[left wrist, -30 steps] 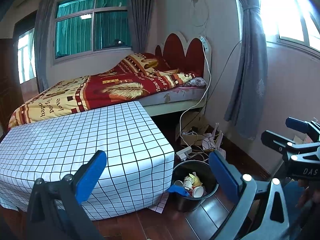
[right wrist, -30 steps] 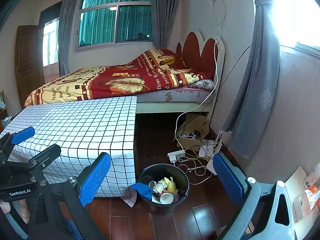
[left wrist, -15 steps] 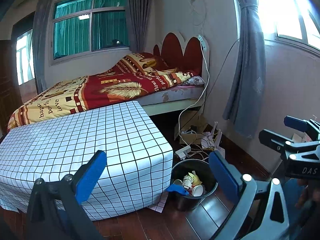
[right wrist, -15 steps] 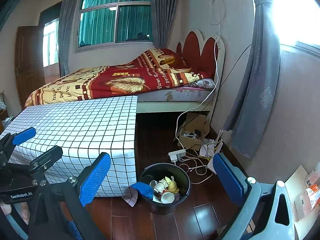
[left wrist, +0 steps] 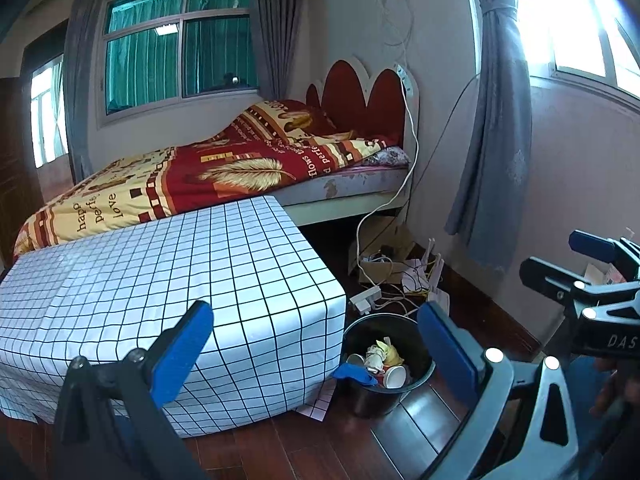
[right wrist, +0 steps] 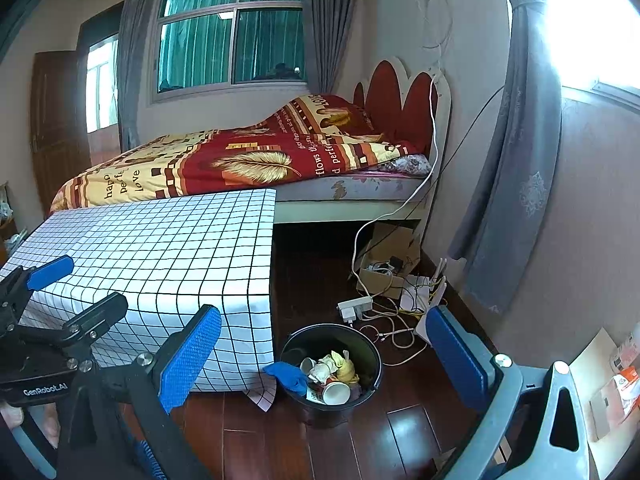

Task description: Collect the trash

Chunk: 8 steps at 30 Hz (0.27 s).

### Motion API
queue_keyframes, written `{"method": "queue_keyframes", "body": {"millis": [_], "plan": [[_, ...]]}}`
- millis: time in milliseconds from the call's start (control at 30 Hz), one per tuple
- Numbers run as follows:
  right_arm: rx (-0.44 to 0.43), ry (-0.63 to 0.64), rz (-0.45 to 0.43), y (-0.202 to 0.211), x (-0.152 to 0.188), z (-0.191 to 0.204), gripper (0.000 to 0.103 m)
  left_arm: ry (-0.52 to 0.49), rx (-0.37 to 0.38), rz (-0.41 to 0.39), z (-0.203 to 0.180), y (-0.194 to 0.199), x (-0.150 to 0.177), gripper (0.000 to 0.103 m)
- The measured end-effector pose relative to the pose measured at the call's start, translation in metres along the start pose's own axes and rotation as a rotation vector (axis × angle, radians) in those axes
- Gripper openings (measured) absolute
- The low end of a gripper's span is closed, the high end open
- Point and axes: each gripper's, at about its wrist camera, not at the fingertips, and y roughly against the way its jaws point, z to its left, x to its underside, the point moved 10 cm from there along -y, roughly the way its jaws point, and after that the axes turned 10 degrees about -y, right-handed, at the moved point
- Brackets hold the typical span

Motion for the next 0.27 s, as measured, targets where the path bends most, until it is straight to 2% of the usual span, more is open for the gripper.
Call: {"method": "queue_keyframes", "body": {"millis": [267], "plan": [[0.003, -0.002, 0.003, -0.0003, 0.0015, 0.0004, 0.103, -0.006, 0.025, 0.010, 0.0022, -0.0037, 0.0024, 0.102]]}}
